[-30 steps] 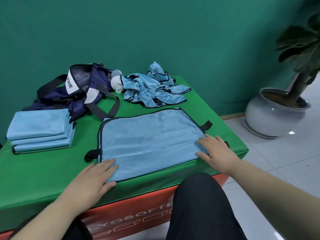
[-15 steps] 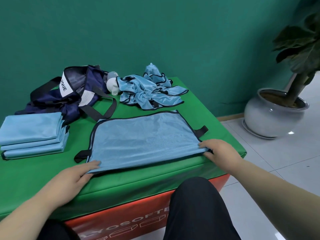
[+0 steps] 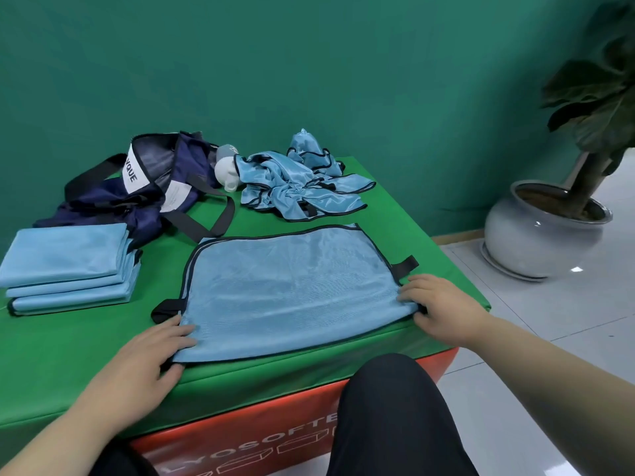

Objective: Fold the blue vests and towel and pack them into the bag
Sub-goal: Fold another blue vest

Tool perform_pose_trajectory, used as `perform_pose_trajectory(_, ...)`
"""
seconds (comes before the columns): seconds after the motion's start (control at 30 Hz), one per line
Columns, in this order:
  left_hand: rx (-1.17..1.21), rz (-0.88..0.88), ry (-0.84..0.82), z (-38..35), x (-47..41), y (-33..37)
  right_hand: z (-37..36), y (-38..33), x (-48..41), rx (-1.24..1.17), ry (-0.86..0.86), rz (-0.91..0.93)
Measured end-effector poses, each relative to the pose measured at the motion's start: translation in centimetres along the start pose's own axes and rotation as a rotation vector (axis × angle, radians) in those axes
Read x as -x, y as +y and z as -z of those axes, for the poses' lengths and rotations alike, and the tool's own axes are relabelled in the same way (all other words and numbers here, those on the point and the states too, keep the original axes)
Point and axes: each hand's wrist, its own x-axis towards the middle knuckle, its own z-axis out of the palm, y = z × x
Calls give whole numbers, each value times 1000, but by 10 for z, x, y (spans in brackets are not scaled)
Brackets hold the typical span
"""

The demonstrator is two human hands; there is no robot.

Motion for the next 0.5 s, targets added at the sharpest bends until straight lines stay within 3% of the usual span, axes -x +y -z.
perform_pose_trajectory(0.3,-153,190,14,14,11,17,-2,-9,6,-111,34,-165)
perform_pose_trajectory(0.5,-124,210,24,30,17,31,16,-22,6,-145,-71,-353)
